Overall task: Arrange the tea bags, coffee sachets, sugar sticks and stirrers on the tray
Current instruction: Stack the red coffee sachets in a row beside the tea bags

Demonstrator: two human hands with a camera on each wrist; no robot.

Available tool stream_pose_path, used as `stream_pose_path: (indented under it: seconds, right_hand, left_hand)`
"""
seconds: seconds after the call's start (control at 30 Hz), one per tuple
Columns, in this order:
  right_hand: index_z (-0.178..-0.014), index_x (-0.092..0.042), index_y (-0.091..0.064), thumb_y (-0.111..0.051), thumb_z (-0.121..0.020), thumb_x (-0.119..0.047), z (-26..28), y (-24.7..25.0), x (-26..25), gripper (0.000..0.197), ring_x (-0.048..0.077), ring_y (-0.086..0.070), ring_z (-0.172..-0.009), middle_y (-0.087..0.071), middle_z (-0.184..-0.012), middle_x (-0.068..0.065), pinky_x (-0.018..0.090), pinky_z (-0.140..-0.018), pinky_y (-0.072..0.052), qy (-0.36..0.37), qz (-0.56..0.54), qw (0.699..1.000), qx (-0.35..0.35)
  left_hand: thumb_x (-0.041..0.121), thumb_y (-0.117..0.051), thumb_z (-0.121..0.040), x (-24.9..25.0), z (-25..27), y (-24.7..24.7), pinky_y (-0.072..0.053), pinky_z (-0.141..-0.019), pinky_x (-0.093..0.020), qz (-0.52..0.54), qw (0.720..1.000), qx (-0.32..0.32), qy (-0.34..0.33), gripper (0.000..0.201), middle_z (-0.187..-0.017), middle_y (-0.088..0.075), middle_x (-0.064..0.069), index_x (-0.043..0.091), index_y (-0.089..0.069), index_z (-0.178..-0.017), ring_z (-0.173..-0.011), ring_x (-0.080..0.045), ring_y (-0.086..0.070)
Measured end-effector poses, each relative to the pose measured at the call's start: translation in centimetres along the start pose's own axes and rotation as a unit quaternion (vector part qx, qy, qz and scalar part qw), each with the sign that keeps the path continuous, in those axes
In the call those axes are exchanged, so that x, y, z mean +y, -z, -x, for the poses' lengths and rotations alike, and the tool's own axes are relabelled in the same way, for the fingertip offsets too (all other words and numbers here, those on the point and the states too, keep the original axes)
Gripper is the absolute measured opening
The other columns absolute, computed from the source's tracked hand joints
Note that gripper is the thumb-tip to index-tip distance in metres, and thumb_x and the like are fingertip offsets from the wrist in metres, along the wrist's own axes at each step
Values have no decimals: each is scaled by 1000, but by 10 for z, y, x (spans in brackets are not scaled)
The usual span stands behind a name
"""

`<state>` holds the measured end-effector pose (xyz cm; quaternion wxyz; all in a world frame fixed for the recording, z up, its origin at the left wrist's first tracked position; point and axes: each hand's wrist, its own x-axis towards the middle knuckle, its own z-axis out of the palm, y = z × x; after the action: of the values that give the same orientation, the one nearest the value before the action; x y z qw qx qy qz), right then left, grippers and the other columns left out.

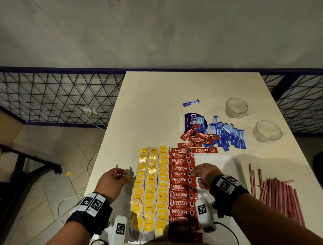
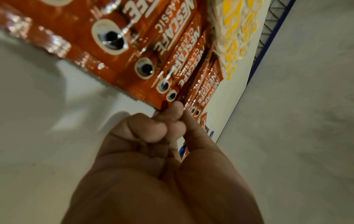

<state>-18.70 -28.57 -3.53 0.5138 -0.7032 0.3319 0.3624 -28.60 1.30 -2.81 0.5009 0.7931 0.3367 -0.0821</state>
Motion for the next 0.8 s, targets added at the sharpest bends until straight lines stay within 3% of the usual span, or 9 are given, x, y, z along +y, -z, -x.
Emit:
stream_pose_path:
  seconds: [0.13,0.17,0.27,0.43,0.6,0.8]
  right_hand:
    - [-107,-7,-66,-61,-90,-14,-9,3,4,19,12,-48,-52,-58,-68,0,24,-46,-39,64,80,994,30]
    - [-106,-8,-66,-61,-89,-14,-10,3,4,19,12,-49,-53,-59,-70,0,24,-47,-39,73,91,993,35]
    - [-93,-15,-66,-59,-89,-8,-13,1,4,10,16,-50,-58,-68,-95,5,28,-50,-41,67,95,992,42]
    - [-79,-18,-62,-64,-87,-16,-14,-1,4,8,11,-52,-55,-59,-69,-2,24,-49,-43,69,107,991,35]
    - [-94,-10,-65,-65,-86,-17,-19,-5,5,10,22,-50,-58,-71,-94,9,34,-60,-42,32,124,991,48]
    - [-84,-11,-63,-64,-87,-20,-18,-3,4,10,19,-51,-59,-70,-90,5,31,-60,-42,56,149,986,47]
  left_hand:
    - [17,-73,-82,2,3,0,-35,-50,-25,3,1000,-3,0,7,-83,-73,-7,14,-66,-84,-46,-8,-44]
    - [18,-73,-82,2,4,0,-35,-50,-25,1,1000,-4,-1,7,-83,-74,-6,15,-66,-84,-47,-8,-44]
    - [18,-73,-82,3,6,0,-35,-51,-26,-3,1000,-5,1,7,-83,-74,-7,15,-66,-84,-46,-9,-44]
    - [19,-72,-83,6,11,0,-36,-51,-26,-11,1000,-5,-7,7,-81,-74,-6,15,-66,-82,-46,-7,-44]
    - [19,-73,-83,5,11,3,-36,-52,-26,-13,1000,-5,-1,7,-81,-74,-3,16,-66,-84,-46,-6,-44]
    - [20,-72,-83,6,12,2,-37,-52,-26,-14,1000,-6,0,7,-80,-74,-2,17,-66,-84,-46,-6,-44]
